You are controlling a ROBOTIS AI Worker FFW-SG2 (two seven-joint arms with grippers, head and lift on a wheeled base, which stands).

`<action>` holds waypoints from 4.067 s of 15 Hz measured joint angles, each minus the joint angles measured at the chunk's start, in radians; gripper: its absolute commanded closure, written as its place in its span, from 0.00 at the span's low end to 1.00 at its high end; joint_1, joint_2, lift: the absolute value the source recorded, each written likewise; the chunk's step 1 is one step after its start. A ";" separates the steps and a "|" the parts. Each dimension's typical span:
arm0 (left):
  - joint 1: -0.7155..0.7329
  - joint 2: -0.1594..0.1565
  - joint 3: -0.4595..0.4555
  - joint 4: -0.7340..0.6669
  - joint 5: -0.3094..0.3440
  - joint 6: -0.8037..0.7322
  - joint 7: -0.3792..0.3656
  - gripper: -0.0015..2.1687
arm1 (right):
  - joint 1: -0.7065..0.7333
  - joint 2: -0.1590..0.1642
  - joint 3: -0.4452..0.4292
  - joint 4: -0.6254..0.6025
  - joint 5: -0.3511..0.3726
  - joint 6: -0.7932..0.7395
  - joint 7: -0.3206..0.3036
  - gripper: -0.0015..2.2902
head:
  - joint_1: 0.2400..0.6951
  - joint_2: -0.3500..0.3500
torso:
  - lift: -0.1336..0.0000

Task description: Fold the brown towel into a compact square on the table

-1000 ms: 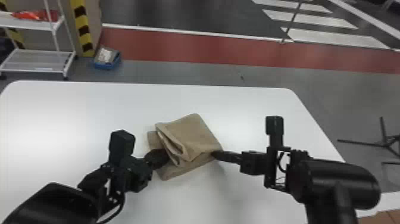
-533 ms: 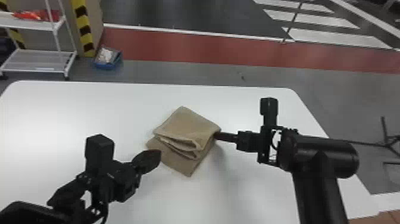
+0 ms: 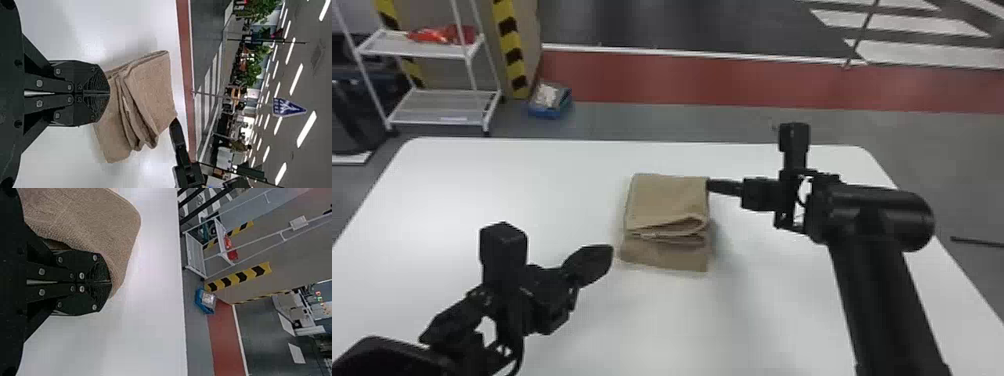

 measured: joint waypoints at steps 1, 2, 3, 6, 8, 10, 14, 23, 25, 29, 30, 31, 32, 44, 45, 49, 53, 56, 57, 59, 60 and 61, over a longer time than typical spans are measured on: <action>0.000 0.003 0.005 0.000 0.002 0.000 -0.001 0.84 | -0.021 0.004 0.002 0.021 0.003 -0.012 0.000 0.95 | 1.00 0.36 | 0.08; -0.002 0.004 0.010 0.002 0.003 0.000 -0.001 0.84 | -0.037 0.013 0.005 0.033 0.004 -0.018 0.000 0.95 | 1.00 0.37 | 0.08; -0.006 0.004 0.012 0.005 0.004 0.000 -0.001 0.84 | -0.044 0.021 0.014 0.039 0.006 -0.020 0.000 0.95 | 1.00 0.38 | 0.08; -0.022 0.003 0.011 0.010 0.005 0.001 -0.001 0.84 | -0.057 0.028 0.045 0.067 0.023 -0.030 0.000 0.95 | 1.00 0.41 | 0.08; -0.042 0.003 0.009 0.024 0.005 0.003 -0.001 0.84 | -0.054 0.020 0.022 0.067 0.023 0.001 0.002 0.95 | 1.00 0.40 | 0.08; -0.066 0.000 0.005 0.047 0.005 0.003 -0.001 0.84 | -0.028 0.006 0.006 0.017 0.026 0.054 0.005 0.95 | 1.00 0.37 | 0.08; -0.103 -0.006 0.004 0.085 0.021 0.003 0.002 0.84 | 0.055 -0.003 0.002 -0.174 0.012 0.068 0.017 0.95 | 1.00 0.36 | 0.08; -0.119 -0.005 0.047 0.166 0.052 -0.055 0.017 0.84 | 0.189 0.035 0.142 -0.010 0.007 -0.656 -0.109 0.95 | 1.00 0.50 | 0.08; -0.126 -0.006 0.047 0.176 0.053 -0.055 0.013 0.84 | 0.243 0.035 0.150 -0.001 -0.001 -0.732 -0.107 0.95 | 1.00 0.51 | 0.08; -0.137 -0.009 0.032 0.188 0.051 -0.055 0.010 0.84 | 0.340 0.035 0.162 -0.055 0.000 -0.777 -0.105 0.95 | 1.00 0.51 | 0.08; -0.137 -0.009 0.031 0.188 0.051 -0.055 0.010 0.84 | 0.356 0.035 0.161 -0.063 -0.002 -0.772 -0.103 0.95 | 1.00 0.51 | 0.08; -0.137 -0.009 0.031 0.188 0.051 -0.055 0.009 0.84 | 0.369 0.035 0.161 -0.075 -0.003 -0.768 -0.105 0.95 | 1.00 0.51 | 0.08; -0.137 -0.009 0.032 0.188 0.051 -0.055 0.010 0.84 | 0.381 0.035 0.161 -0.088 -0.002 -0.764 -0.109 0.95 | 1.00 0.51 | 0.08; -0.124 -0.011 0.021 0.171 0.049 -0.058 0.031 0.62 | 0.496 0.035 0.155 -0.233 -0.036 -0.696 -0.153 0.72 | 1.00 0.49 | 0.08; -0.116 -0.011 0.022 0.163 0.049 -0.072 0.043 0.56 | 0.509 0.035 0.158 -0.286 -0.040 -0.669 -0.153 0.53 | 1.00 0.49 | 0.08; -0.050 -0.010 0.039 0.112 0.040 -0.219 0.092 0.09 | 0.571 0.035 0.162 -0.497 -0.052 -0.530 -0.153 0.00 | 1.00 0.51 | 0.08; 0.036 -0.013 0.072 0.044 -0.026 -0.352 0.213 0.06 | 0.668 0.035 0.163 -0.686 -0.062 -0.487 -0.163 0.02 | 1.00 0.56 | 0.08; 0.105 -0.043 0.113 0.040 -0.042 -0.480 0.253 0.06 | 0.734 0.035 0.154 -0.758 -0.061 -0.507 -0.206 0.03 | 1.00 0.59 | 0.08; 0.136 -0.053 0.136 0.040 -0.039 -0.540 0.260 0.06 | 0.761 0.035 0.145 -0.767 -0.063 -0.537 -0.217 0.03 | 1.00 0.60 | 0.08; 0.199 -0.063 0.175 0.031 -0.031 -0.650 0.291 0.06 | 0.809 0.035 0.126 -0.770 -0.087 -0.616 -0.249 0.04 | 1.00 0.63 | 0.08; 0.230 -0.065 0.190 0.024 -0.029 -0.694 0.305 0.06 | 0.830 0.035 0.118 -0.766 -0.098 -0.658 -0.265 0.04 | 1.00 0.63 | 0.08; 0.252 -0.066 0.198 0.020 -0.028 -0.722 0.312 0.06 | 0.848 0.035 0.113 -0.764 -0.103 -0.689 -0.272 0.04 | 1.00 0.64 | 0.08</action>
